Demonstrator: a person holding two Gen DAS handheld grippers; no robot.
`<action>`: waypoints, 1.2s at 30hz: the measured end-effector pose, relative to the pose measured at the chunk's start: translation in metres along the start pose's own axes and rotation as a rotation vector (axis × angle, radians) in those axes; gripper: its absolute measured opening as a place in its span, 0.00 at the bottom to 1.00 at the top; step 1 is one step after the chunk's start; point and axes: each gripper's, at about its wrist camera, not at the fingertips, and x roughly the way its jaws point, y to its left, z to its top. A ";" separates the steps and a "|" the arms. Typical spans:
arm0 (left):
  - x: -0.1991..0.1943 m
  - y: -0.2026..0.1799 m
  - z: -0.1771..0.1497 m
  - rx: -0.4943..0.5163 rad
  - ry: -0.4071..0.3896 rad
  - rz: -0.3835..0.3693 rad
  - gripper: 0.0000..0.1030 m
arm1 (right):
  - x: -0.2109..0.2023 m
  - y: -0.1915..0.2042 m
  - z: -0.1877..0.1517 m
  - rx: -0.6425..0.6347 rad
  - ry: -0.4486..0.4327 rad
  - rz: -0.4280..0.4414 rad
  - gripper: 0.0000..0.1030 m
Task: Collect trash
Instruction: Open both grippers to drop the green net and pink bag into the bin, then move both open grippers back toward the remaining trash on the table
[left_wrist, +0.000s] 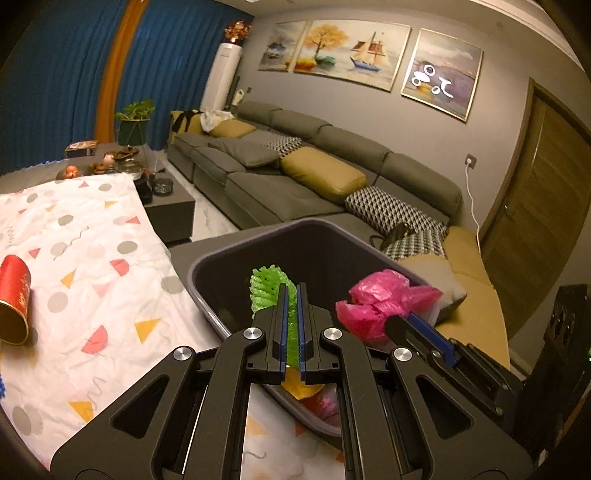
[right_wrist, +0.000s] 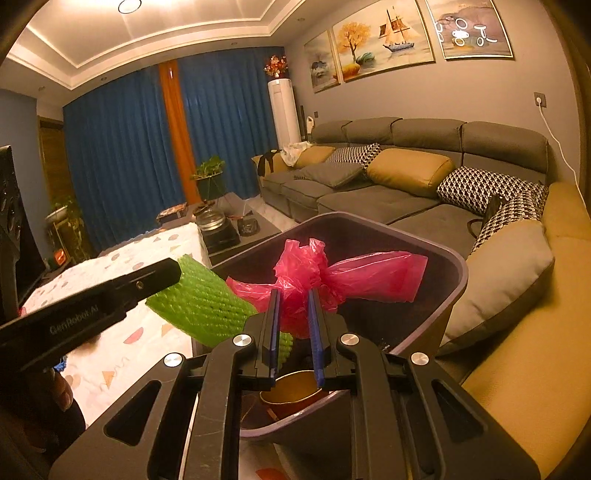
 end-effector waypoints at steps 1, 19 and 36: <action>0.000 -0.001 0.000 0.004 0.003 0.001 0.04 | 0.001 -0.001 0.000 0.001 0.002 -0.001 0.16; -0.049 0.034 -0.020 -0.029 -0.052 0.105 0.94 | -0.006 0.005 -0.005 0.009 -0.006 -0.028 0.53; -0.204 0.098 -0.066 -0.144 -0.157 0.469 0.94 | -0.050 0.079 -0.017 -0.056 -0.037 -0.042 0.83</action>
